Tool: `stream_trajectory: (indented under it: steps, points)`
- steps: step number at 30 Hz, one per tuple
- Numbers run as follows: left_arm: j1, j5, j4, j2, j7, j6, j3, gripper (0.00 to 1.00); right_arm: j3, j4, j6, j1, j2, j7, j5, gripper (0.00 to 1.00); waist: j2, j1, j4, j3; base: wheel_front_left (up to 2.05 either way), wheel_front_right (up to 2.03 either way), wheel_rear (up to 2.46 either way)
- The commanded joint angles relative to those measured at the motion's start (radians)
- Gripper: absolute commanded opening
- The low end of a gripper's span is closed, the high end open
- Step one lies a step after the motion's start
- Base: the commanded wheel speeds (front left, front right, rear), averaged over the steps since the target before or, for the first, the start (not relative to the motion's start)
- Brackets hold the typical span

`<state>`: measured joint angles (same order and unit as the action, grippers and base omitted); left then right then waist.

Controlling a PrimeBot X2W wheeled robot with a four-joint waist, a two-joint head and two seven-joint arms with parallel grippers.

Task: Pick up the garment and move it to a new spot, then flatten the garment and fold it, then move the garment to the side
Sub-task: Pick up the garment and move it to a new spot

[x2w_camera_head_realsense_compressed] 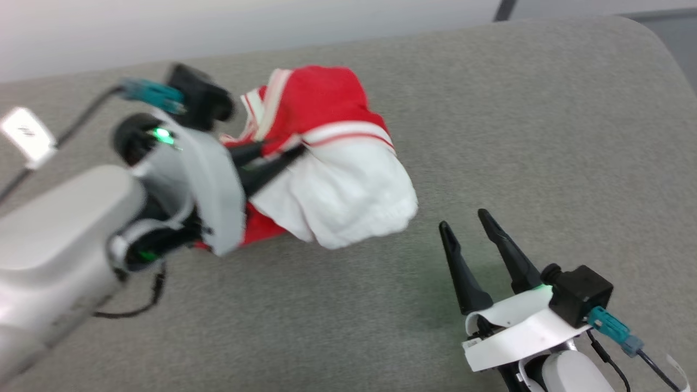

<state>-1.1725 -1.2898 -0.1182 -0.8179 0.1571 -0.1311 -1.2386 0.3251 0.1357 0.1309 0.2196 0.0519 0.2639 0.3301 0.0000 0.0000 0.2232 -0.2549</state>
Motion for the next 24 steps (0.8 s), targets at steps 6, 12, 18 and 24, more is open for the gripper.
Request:
stream_trajectory:
  steps: [6,12,18,24]
  points:
    - [0.006,0.038,-0.053,0.076,0.052,0.001,-0.034,0.00,-0.019,-0.051,0.000,-0.031,-0.002,0.000,0.052,1.00,0.0000,0.0000,0.129,-0.062,0.00,0.00,0.00]
    - [0.023,0.041,-0.153,0.090,0.089,0.001,-0.040,0.00,-0.023,-0.088,0.000,-0.048,-0.002,0.000,0.084,1.00,0.0000,0.0000,0.208,-0.116,0.00,0.00,0.00]
    - [0.039,0.064,-0.234,0.082,0.136,0.001,-0.042,0.00,-0.018,-0.115,0.000,-0.057,-0.002,0.000,0.117,1.00,0.0000,0.0000,0.247,-0.155,0.00,0.00,0.00]
    - [0.080,0.122,-0.308,0.070,0.219,0.004,-0.052,0.00,-0.006,-0.139,0.000,-0.056,-0.002,0.000,0.137,1.00,0.0000,0.0000,0.269,-0.189,0.00,0.00,0.00]
